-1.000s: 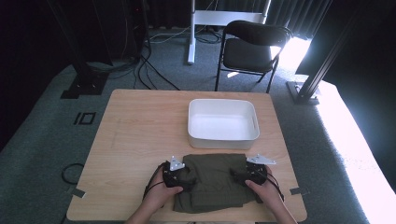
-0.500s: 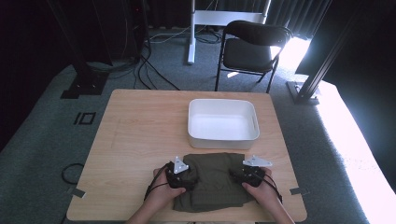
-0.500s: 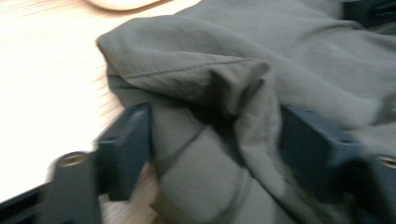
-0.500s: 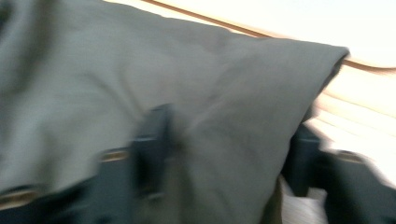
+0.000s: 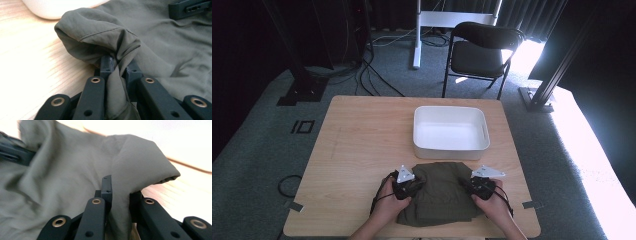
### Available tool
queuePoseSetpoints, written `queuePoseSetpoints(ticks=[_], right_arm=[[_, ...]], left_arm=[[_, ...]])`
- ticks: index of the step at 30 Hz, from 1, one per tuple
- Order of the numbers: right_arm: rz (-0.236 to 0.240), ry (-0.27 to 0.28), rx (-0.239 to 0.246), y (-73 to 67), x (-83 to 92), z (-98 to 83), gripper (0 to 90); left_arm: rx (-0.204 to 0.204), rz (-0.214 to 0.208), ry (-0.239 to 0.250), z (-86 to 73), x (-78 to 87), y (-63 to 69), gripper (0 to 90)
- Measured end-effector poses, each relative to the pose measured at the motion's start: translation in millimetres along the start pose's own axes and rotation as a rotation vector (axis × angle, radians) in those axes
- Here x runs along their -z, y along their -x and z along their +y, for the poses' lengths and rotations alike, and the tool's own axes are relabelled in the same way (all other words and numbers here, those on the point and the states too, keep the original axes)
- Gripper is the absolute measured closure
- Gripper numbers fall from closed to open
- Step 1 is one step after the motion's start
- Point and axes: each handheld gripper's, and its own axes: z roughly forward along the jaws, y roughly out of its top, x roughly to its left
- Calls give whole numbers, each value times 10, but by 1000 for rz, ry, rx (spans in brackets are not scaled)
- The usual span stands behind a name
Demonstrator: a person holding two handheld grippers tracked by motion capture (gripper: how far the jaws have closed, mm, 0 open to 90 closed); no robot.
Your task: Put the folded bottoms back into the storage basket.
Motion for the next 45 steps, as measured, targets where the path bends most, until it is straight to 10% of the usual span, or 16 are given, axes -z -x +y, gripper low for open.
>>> queuePoseSetpoints(ticks=[20, 45], right_arm=[[86, 149, -14, -67, 504, 483, 816], [42, 262, -43, 205, 586, 1217, 816]], left_arm=[[-5, -47, 128, 480, 441, 20, 849], [-26, -31, 224, 1288, 463, -244, 851]])
